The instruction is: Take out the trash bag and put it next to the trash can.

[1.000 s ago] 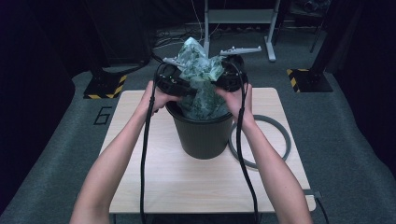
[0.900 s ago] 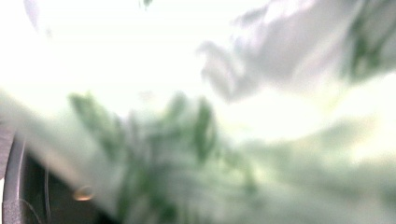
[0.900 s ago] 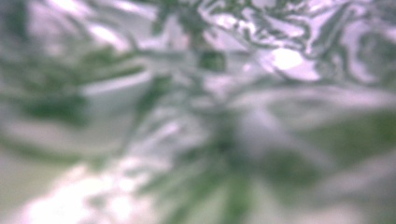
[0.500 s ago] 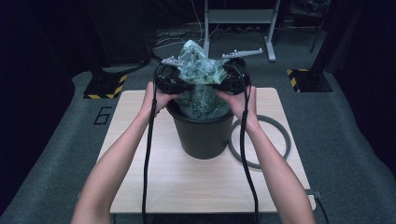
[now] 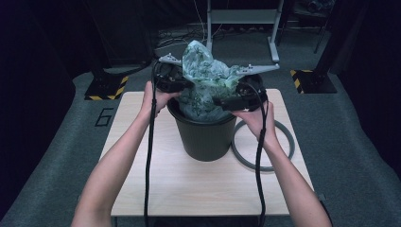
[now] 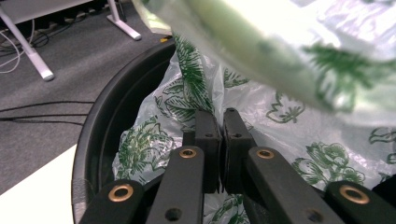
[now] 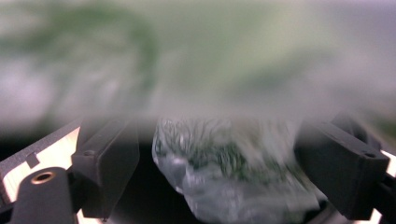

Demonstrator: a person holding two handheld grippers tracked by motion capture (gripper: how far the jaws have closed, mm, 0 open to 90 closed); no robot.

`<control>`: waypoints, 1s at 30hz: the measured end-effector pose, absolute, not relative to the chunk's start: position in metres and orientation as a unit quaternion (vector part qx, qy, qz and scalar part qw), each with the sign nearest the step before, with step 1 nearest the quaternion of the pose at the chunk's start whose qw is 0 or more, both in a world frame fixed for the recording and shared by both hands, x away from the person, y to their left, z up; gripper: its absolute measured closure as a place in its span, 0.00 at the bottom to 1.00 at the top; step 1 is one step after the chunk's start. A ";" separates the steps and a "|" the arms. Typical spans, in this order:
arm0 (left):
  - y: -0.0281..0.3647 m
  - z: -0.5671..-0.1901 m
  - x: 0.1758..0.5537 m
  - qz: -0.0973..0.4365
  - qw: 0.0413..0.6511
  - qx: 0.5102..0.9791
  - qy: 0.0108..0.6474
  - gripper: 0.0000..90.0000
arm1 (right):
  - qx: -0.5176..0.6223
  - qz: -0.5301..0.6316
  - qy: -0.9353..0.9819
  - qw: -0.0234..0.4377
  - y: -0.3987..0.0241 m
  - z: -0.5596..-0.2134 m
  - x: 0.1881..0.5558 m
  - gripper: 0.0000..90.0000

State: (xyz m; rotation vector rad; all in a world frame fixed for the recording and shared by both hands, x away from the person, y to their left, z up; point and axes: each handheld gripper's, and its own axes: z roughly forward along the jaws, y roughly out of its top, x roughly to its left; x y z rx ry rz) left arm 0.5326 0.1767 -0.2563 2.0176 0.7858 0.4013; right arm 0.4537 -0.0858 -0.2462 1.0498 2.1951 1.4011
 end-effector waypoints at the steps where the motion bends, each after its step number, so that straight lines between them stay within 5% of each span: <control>1: 0.177 -0.256 0.532 0.163 0.455 0.815 0.320 0.97 | 0.368 0.493 0.770 0.167 -0.089 -0.247 0.450 0.14; 8: 0.181 -0.254 0.532 0.167 0.460 0.811 0.323 0.97 | 0.364 0.499 0.763 0.193 -0.114 -0.261 0.418 0.01; 13: 0.184 -0.251 0.530 0.170 0.466 0.806 0.323 0.97 | 0.369 0.491 0.755 0.228 -0.137 -0.289 0.395 0.00; 22: 0.186 -0.248 0.527 0.177 0.469 0.802 0.323 0.97 | 0.465 0.428 0.734 0.249 -0.198 -0.409 0.370 0.00; 30: 0.194 -0.243 0.523 0.187 0.477 0.795 0.325 0.97 | 0.556 0.370 0.712 0.217 -0.244 -0.491 0.363 0.00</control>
